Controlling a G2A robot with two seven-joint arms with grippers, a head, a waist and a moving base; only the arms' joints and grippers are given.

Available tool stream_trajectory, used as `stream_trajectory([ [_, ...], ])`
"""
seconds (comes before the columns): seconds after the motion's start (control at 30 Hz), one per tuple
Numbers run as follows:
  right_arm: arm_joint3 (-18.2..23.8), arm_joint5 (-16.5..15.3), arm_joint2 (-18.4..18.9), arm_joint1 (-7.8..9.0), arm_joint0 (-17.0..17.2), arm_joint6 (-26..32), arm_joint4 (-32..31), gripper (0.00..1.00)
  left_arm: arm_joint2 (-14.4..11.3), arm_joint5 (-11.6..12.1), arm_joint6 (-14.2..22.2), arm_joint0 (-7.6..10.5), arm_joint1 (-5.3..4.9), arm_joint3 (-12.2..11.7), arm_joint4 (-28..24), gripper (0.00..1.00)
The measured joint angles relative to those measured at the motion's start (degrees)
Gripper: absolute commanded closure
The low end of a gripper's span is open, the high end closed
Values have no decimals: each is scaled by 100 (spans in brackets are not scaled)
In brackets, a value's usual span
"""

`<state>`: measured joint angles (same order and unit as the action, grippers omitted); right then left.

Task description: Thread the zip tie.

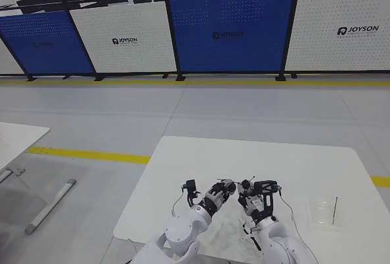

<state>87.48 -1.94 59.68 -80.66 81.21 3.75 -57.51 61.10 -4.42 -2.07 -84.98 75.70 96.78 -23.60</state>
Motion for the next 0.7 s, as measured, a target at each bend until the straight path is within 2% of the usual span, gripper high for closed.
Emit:
stream_trajectory([
  [0.37,-35,45,-9,-9,-10,-12,3,100,0,18,-9,29,12,-49,-34,100],
  [0.7,-154,76,-83,-28,-88,48,-48,100,55,118,84,-10,13,15,-183,100],
])
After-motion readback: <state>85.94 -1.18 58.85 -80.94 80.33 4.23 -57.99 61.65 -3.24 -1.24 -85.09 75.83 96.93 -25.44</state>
